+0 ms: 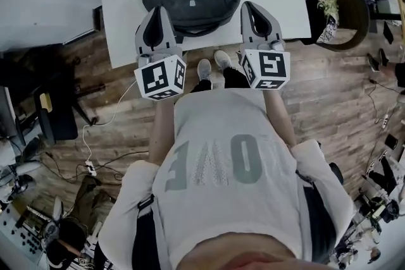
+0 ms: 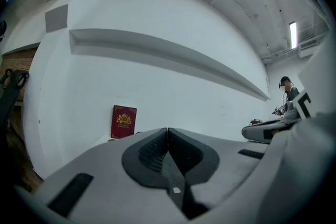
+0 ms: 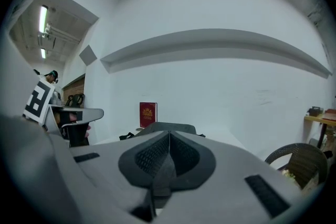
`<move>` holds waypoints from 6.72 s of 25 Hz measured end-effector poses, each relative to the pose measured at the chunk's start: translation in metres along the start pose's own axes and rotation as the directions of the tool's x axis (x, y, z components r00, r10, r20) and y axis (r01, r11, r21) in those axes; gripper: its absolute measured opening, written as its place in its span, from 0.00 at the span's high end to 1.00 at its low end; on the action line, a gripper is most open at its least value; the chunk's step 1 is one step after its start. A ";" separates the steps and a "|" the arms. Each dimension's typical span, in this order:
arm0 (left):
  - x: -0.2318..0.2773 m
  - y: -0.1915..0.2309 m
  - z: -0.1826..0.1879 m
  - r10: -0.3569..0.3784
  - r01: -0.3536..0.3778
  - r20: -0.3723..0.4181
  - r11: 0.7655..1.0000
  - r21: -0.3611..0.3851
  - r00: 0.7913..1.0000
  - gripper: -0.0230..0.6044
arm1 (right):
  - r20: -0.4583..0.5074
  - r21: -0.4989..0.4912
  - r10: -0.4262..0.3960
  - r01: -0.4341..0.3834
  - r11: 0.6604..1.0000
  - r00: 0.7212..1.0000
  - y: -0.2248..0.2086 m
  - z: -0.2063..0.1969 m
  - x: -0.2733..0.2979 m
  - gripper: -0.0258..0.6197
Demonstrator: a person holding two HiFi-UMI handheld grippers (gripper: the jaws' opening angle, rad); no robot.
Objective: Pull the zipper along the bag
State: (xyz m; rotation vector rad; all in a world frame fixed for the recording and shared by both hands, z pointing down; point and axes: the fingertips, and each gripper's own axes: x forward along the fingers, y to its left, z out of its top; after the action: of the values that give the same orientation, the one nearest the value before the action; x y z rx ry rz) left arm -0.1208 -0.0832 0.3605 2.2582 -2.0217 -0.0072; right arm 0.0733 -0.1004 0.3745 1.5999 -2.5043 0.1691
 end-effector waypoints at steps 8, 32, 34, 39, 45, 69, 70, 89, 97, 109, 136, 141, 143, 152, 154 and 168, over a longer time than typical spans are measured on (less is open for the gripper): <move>0.016 0.001 0.019 0.062 -0.063 0.044 0.998 0.023 0.997 0.92 | 0.033 -0.004 0.039 -0.039 0.999 0.999 -0.011 0.018 0.023 0.91; 0.023 0.030 0.010 0.000 -0.001 0.018 0.998 0.059 1.000 0.38 | 0.001 0.109 0.158 -0.157 0.982 0.987 -0.009 0.003 0.037 0.37; 0.028 0.037 -0.007 -0.030 0.032 -0.043 0.998 0.055 0.999 0.38 | -0.007 0.124 0.163 -0.160 0.979 0.987 -0.011 -0.002 0.037 0.37; 0.019 0.058 -0.050 -0.021 0.038 -0.191 0.996 0.086 0.981 0.38 | -0.059 0.193 0.199 -0.184 0.964 0.978 -0.014 -0.029 0.036 0.37; 0.006 0.060 -0.089 -0.074 0.121 -0.313 0.984 0.132 0.947 0.38 | -0.160 0.217 0.234 -0.197 0.956 0.959 -0.009 -0.068 0.035 0.37; -0.006 0.034 -0.204 -0.397 0.548 -0.701 0.836 -0.011 0.592 0.39 | -0.476 0.112 0.347 -0.335 0.936 0.808 0.041 -0.180 0.044 0.37; -0.008 0.032 -0.208 -0.389 0.564 -0.712 0.826 0.013 0.585 0.39 | -0.477 0.113 0.346 -0.334 0.936 0.808 0.041 -0.180 0.044 0.37; -0.012 -0.024 -0.216 -0.448 0.603 -0.688 0.797 -0.019 0.571 0.39 | -0.537 0.076 0.231 -0.227 0.971 0.811 -0.018 -0.183 0.059 0.37; 0.002 -0.105 -0.219 -0.555 0.661 -0.638 0.744 -0.093 0.535 0.39 | -0.527 0.011 -0.019 0.029 1.000 0.849 -0.101 -0.174 0.053 0.38; 0.016 -0.117 -0.194 -0.591 0.669 -0.576 0.737 -0.100 0.565 0.39 | -0.460 0.086 0.084 -0.050 0.995 0.884 -0.074 -0.148 0.033 0.38; 0.069 -0.028 -0.206 -0.390 0.808 -0.784 0.545 0.226 0.483 0.52 | -0.509 0.091 0.182 -0.158 0.983 0.841 -0.010 -0.180 0.060 0.38; 0.063 -0.029 -0.210 -0.438 0.763 -0.746 0.629 0.145 0.502 0.59 | -0.527 -0.002 0.166 -0.197 0.980 0.834 -0.010 -0.186 0.064 0.38; 0.048 -0.034 -0.222 -0.448 0.784 -0.778 0.614 0.090 0.441 0.67 | -0.527 -0.002 0.180 -0.213 0.977 0.831 -0.011 -0.186 0.067 0.38; 0.031 -0.027 -0.230 -0.402 0.699 -0.709 0.693 0.177 0.579 0.58 | -0.535 0.003 0.219 -0.258 0.966 0.816 -0.020 -0.183 0.082 0.38; 0.047 -0.018 -0.218 -0.393 0.670 -0.685 0.718 0.189 0.614 0.52 | -0.533 0.000 0.221 -0.261 0.965 0.817 -0.021 -0.184 0.082 0.38; 0.096 -0.014 -0.213 -0.253 0.910 -0.876 0.167 0.378 0.411 0.51 | -0.528 -0.015 0.240 -0.291 0.957 0.815 -0.018 -0.185 0.079 0.38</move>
State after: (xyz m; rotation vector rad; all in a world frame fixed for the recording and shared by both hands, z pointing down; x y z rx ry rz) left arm -0.0793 -0.1596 0.5775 2.7538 -0.4115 1.8466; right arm 0.0716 -0.1447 0.5713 0.9805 -2.2387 0.4474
